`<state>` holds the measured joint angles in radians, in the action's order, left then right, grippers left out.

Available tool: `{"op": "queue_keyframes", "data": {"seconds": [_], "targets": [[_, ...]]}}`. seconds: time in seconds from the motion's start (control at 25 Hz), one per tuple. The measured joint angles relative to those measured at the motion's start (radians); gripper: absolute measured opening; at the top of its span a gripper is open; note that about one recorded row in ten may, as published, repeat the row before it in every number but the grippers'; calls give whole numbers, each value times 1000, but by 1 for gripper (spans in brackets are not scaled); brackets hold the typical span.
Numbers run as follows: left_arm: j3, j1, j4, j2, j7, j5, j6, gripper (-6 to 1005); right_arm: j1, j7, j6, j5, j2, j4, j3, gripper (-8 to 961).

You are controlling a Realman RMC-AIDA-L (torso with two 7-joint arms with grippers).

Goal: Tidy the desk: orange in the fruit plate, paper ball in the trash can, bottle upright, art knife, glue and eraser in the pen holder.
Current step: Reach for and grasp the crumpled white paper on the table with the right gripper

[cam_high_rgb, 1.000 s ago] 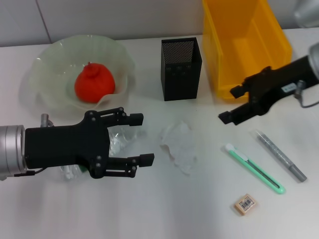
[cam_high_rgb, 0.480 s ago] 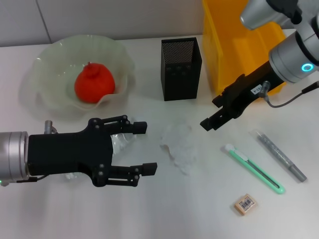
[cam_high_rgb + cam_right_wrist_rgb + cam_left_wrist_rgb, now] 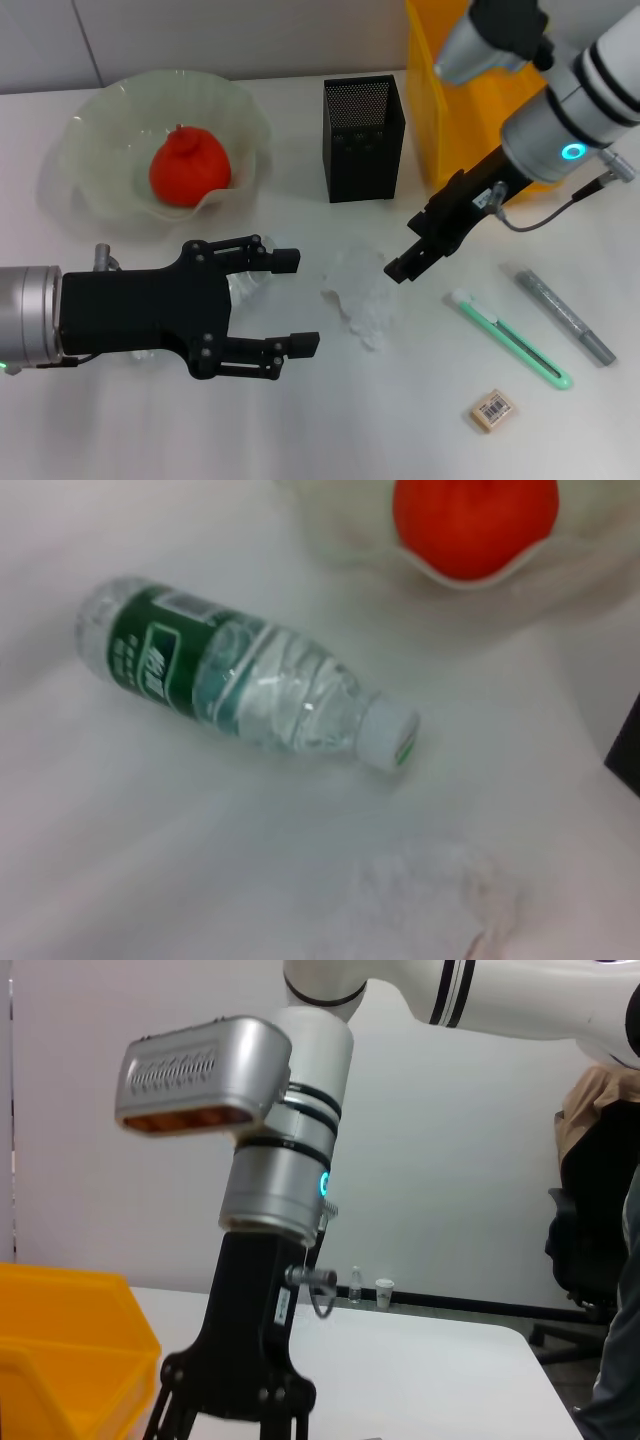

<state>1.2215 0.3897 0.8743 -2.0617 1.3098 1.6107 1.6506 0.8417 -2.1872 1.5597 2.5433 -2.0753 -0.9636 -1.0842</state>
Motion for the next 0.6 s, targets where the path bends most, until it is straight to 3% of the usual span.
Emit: {"op": "queue_keyframes", "data": {"seconds": [0.6], "targets": [[1, 1, -2, -2, 0, 0, 0, 827, 62, -15, -97, -1, -5, 122, -84, 826]]}}
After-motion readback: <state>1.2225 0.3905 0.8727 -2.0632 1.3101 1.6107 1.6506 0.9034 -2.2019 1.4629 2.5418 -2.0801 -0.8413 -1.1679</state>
